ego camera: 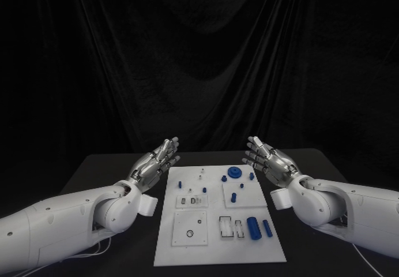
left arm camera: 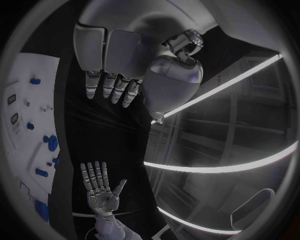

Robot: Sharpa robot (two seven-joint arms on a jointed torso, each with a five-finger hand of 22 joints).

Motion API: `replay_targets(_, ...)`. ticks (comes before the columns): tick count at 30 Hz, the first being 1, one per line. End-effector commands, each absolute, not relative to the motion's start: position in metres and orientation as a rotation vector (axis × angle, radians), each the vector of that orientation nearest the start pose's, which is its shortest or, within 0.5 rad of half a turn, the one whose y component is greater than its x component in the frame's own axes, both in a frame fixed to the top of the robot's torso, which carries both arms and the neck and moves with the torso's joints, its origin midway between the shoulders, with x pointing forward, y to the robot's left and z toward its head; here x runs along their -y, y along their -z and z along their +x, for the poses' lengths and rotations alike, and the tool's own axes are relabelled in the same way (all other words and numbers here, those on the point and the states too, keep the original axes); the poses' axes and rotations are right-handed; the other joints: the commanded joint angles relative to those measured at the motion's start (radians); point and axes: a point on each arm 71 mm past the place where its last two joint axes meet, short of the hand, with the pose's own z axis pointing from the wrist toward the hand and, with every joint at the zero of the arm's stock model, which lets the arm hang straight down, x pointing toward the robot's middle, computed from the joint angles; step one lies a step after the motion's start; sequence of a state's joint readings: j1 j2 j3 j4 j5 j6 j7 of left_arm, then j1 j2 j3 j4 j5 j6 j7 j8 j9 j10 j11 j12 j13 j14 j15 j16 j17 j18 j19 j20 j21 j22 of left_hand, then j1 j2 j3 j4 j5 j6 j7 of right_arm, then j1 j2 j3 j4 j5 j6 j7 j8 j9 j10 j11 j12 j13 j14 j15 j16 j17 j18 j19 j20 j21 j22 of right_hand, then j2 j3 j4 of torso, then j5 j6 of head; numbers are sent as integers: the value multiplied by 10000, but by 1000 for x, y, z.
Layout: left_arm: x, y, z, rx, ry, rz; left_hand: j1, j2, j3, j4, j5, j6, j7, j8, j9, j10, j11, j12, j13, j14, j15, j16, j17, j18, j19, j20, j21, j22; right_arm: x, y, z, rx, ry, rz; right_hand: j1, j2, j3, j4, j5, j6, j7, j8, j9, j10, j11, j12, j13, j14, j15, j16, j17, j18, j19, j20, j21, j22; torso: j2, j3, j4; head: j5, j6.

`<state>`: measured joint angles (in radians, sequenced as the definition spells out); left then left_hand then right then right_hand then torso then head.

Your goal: Assemble the parts on the task board

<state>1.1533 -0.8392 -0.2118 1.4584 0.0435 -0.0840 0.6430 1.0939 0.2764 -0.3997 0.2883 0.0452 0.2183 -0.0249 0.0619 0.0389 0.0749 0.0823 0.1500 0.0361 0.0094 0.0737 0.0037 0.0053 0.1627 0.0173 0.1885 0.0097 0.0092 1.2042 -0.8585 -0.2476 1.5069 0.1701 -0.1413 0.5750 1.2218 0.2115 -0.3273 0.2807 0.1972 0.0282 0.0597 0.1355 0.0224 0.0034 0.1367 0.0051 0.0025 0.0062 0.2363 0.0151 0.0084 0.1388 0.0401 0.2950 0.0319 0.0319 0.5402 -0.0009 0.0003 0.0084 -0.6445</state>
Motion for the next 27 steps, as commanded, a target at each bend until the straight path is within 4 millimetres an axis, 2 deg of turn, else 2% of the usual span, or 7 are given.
replay_targets(1, -206, 240, 455, -14405, 18744, -9419, 145, -7, 109, 0, 74, 59, 1, 57, -20, -14, 63, 113, -20, 21, 98, 64, 27, 175, 49, 139, 55, 26, 213, 236, 456, -14977, -17912, 11702, 390, -90, 134, -41, 240, 162, 266, 277, 46, 53, 228, 239, 82, 74, 167, 154, 50, -276, 167, 53, 113, 58, 16, 1, 9, -25, -33)
replay_targets(6, -209, 240, 455, -14559, 18571, -8678, 263, -12, 185, 4, 122, 97, -18, 89, -24, 11, 98, 314, -13, 130, 161, 127, 73, 195, 216, 362, 157, 87, 217, 236, 456, -15301, -17834, 11171, 1025, -299, 213, -147, 293, 527, 437, 670, 112, 374, 798, 1042, 253, 445, 379, 754, 208, -748, 1165, 13, 698, 407, 39, -10, 21, 20, -185)
replay_targets(15, -224, 240, 455, -14536, 17866, -7731, 513, -115, 272, 4, 180, 515, 176, 268, 24, 128, 210, 692, 14, 285, 260, 186, 118, 196, 442, 465, 294, 153, 230, 230, 455, -16750, -17052, 9181, 2766, -370, 607, -1380, 1727, 1781, 1227, 1608, 256, 1092, 1150, 3070, 499, 3239, 554, 3316, 738, -659, 4820, -49, 2460, 1232, 39, -12, 19, 240, -509)
replay_targets(19, -238, 237, 449, -14325, 17394, -7580, 581, -152, 298, 12, 340, 419, 11, 221, -5, 146, 192, 794, 11, 389, 280, 219, 143, 196, 508, 480, 336, 166, 233, 207, 466, -17429, -15881, 7410, 3960, -331, 1088, -2354, 1894, 2759, 1422, 2206, 366, 2496, 1426, 5102, 753, 5091, -6, 4410, 966, -204, 6774, -231, 3532, 1637, 66, -8, 14, 239, -765)
replay_targets(22, -247, 234, 444, -14140, 17121, -7550, 1217, -193, 490, 9, 1186, -365, -839, -65, -85, -309, -152, 512, -40, 468, 406, 204, 144, 191, 603, 508, 391, 171, 235, 186, 472, -17653, -14447, 5818, 4589, -596, 1367, -3053, 1744, 3551, 1335, 2675, 427, 4332, 946, 6281, 949, 7568, -749, 5505, 1312, 261, 8727, -683, 5365, 2584, 77, -8, 24, 225, -902)
replay_targets(24, -251, 231, 440, -14042, 16990, -7547, 1282, -185, 509, 12, 1351, -360, -898, -54, -78, -353, -205, 516, -42, 489, 417, 205, 147, 190, 624, 522, 404, 174, 236, 170, 477, -17744, -13356, 4604, 4492, -703, 1435, -3071, 1666, 4647, 1284, 3104, 476, 4751, 751, 6125, 637, 8144, -947, 4967, 995, 267, 8394, -871, 6105, 3153, 89, -21, 65, 185, -1011)
replay_targets(27, -256, 227, 435, -13936, 16807, -7566, 1430, -173, 554, 15, 1649, -184, -688, 35, -47, -367, -170, 623, -32, 507, 407, 198, 147, 191, 643, 542, 417, 174, 235, 153, 481, -17894, -11930, 3159, 4434, -802, 1468, -2965, 1495, 5048, 1190, 2854, 447, 5214, 603, 5894, 600, 8944, -1118, 4589, 849, 405, 8429, -908, 6588, 3503, 139, -43, 118, 138, -1220)
